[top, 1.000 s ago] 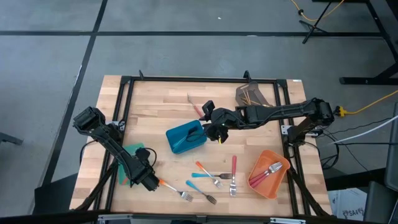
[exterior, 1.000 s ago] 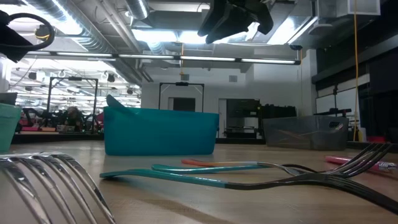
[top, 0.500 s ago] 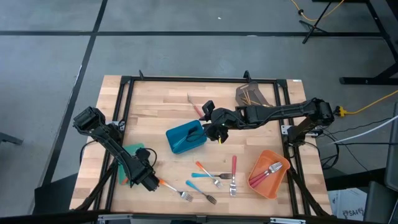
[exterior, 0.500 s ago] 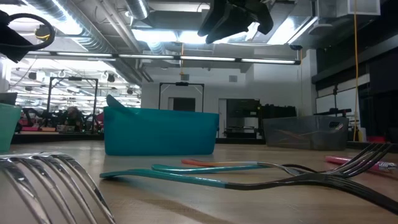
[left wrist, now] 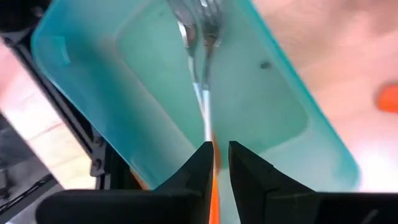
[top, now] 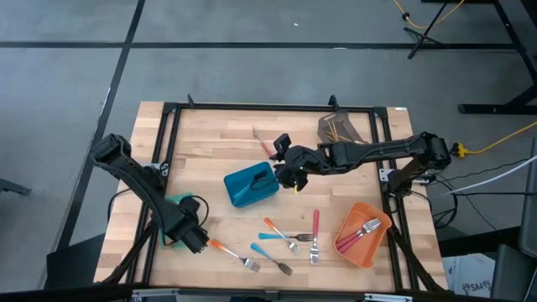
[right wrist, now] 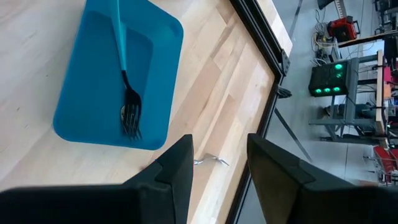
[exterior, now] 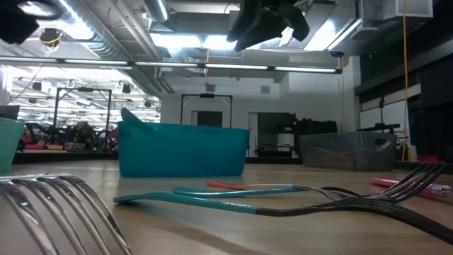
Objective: Sort silverware by color (type)
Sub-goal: Put the left orange fork into the light blue bin
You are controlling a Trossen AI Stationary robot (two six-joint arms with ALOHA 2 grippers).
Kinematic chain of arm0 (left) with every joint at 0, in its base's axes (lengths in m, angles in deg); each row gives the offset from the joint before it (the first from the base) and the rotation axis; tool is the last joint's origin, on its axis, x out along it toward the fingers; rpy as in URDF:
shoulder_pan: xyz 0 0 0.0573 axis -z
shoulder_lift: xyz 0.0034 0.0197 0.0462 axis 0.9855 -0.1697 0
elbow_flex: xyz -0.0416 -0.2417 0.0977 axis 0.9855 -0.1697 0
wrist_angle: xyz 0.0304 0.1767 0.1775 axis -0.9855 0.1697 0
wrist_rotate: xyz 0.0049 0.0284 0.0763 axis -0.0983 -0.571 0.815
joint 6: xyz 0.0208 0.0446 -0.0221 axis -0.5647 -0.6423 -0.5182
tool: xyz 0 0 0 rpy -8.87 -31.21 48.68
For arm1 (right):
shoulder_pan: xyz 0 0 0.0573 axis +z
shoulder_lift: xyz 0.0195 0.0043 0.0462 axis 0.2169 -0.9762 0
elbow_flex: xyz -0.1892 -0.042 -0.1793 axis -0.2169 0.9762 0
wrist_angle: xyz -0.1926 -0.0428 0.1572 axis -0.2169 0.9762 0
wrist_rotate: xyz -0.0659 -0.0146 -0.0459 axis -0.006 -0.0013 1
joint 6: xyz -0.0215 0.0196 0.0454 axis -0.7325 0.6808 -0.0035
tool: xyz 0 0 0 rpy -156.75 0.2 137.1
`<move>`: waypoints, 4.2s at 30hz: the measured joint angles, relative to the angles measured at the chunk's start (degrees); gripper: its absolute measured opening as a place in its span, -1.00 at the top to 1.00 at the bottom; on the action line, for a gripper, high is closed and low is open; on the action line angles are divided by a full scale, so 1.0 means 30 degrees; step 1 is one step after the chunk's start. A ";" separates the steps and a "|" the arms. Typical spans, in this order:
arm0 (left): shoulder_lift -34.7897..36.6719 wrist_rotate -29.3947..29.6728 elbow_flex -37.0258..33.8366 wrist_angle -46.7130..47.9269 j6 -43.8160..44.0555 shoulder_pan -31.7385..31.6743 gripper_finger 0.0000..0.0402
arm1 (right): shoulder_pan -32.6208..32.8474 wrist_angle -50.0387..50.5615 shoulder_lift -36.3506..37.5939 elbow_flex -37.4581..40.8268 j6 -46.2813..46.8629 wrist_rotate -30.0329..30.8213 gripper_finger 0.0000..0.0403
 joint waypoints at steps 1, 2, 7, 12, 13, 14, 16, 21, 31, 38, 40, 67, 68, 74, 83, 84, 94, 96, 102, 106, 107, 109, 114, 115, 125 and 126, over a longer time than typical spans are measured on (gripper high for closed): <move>0.0265 0.0010 0.0000 -0.0204 -0.0235 0.0006 0.79 | 0.0000 0.0028 0.0000 0.0000 0.0026 0.0000 0.28; 0.0528 0.0080 0.0000 -0.0510 -0.0534 0.0006 0.79 | 0.0000 0.0108 0.0000 0.0000 0.0174 0.0002 0.28; 0.1411 0.1543 0.0000 -0.2829 -0.2181 0.0002 0.79 | 0.0000 0.0940 0.0000 0.0000 0.1154 0.0319 0.28; 0.1544 0.4371 0.0000 -0.6654 -0.5888 -0.0192 0.79 | 0.0000 0.1818 0.0000 0.0000 0.2035 0.1510 0.28; 0.1544 0.4935 0.0000 -0.7517 -0.6831 -0.0311 0.79 | 0.0000 0.1920 0.0000 0.0000 0.2244 0.1724 0.28; 0.1544 0.5569 0.0000 -0.8413 -0.7815 -0.0452 0.79 | 0.0000 0.1989 0.0000 0.0000 0.2413 0.1919 0.28; 0.1544 0.6824 0.0000 -1.0070 -0.9493 -0.0752 0.79 | 0.0002 0.2090 0.0000 0.0000 0.2664 0.2225 0.28; 0.1537 0.9233 0.0000 -1.2711 -1.3578 -0.1314 0.79 | 0.0007 0.2149 0.0000 0.0000 0.2986 0.2302 0.28; 0.0707 0.9039 0.0015 -1.4636 -2.0597 -0.1330 0.79 | 0.0007 0.2451 0.0000 0.0000 0.3315 0.2289 0.28; -0.1080 0.8095 0.0015 -1.5098 -2.2310 -0.0915 0.79 | 0.0007 0.2446 0.0000 0.0000 0.3482 0.2288 0.28; -0.1600 0.7766 0.0015 -1.5280 -2.2421 -0.0789 0.80 | 0.0007 0.2441 0.0000 0.0000 0.3492 0.2288 0.28; -0.4723 0.6637 0.0015 -1.7083 -2.3372 -0.0380 0.79 | 0.0007 0.2397 0.0000 0.0000 0.3463 0.2210 0.28; -0.4826 0.6637 0.0015 -1.7107 -2.3400 -0.0380 0.80 | 0.0007 0.2404 0.0000 0.0000 0.3455 0.2208 0.28; -0.4977 0.6653 0.0007 -1.7184 -2.3415 -0.0380 0.79 | 0.0007 0.2397 0.0000 0.0000 0.3448 0.2208 0.28; -0.4977 0.6779 0.0007 -1.7190 -2.3422 -0.0321 0.79 | 0.0007 0.2404 0.0000 0.0000 0.3441 0.2208 0.28; -0.4977 0.6714 0.0007 -1.7190 -2.3422 -0.0319 0.80 | 0.0007 0.2404 0.0000 0.0000 0.3441 0.2208 0.28; -0.4977 0.6499 0.0007 -1.7169 -2.3456 -0.0263 0.79 | 0.0007 0.2404 0.0000 0.0000 0.3433 0.2208 0.28; -0.4977 0.6499 0.0007 -1.7172 -2.3878 -0.0263 0.79 | 0.0007 0.2404 0.0000 0.0000 0.3433 0.2208 0.28; -0.5021 0.6499 0.0007 -1.7176 -2.5396 -0.0234 0.79 | 0.0007 0.2404 0.0000 0.0000 0.3433 0.2208 0.28; -0.5257 0.6532 -0.0007 -1.7153 -2.5411 -0.0265 0.79 | 0.0007 0.2411 0.0000 0.0000 0.3433 0.2208 0.28; -0.5332 0.6535 -0.0007 -1.7138 -2.5415 -0.0278 0.79 | 0.0007 0.2401 0.0000 0.0000 0.3433 0.2208 0.28; -0.5547 0.6475 -0.0007 -1.7072 -2.5453 -0.0280 0.79 | 0.0007 0.2412 0.0000 0.0000 0.3426 0.2208 0.28; -0.6141 0.6483 0.0036 -1.7166 -2.5593 -0.0280 0.79 | 0.0007 0.2397 0.0000 0.0000 0.3419 0.2200 0.28; -0.6222 0.6525 0.0063 -1.7168 -2.5593 -0.0270 0.79 | 0.0007 0.2411 0.0000 0.0000 0.3419 0.2193 0.28; -0.6434 0.6892 0.0058 -1.7190 -2.5936 -0.0270 0.84 | 0.0001 0.2404 0.0000 0.0000 0.3412 0.2164 0.28; -0.6441 0.6917 0.0058 -1.7215 -2.5928 -0.0270 0.87 | 0.0007 0.2401 0.0000 0.0000 0.3412 0.2164 0.28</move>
